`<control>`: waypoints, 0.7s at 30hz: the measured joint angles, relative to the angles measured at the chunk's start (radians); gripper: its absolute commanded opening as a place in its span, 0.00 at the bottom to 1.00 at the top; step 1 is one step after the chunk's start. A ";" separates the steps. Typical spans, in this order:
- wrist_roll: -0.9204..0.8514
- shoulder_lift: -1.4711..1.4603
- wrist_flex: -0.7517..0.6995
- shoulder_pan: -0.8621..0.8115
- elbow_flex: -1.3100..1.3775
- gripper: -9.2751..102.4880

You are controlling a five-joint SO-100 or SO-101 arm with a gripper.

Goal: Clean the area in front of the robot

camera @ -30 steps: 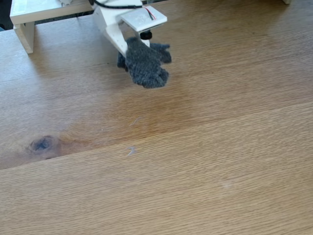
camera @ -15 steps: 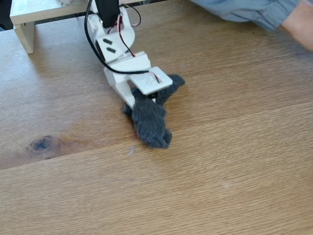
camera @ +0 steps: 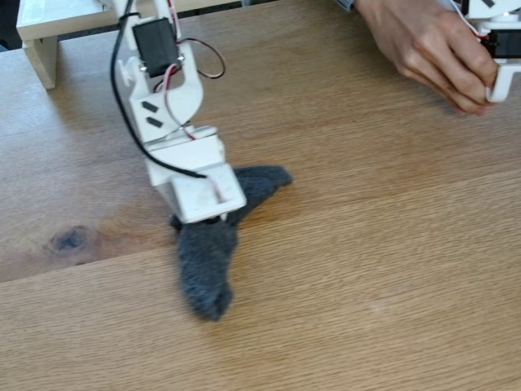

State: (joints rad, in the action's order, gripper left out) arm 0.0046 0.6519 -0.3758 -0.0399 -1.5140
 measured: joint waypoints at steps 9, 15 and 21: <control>-0.041 0.259 -0.074 -0.176 -0.356 0.08; -0.005 0.400 0.121 -0.112 -0.615 0.08; 0.012 0.465 0.341 -0.005 -0.604 0.08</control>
State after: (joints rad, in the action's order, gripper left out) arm 0.0169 1.1167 -0.0353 -0.0445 -2.1184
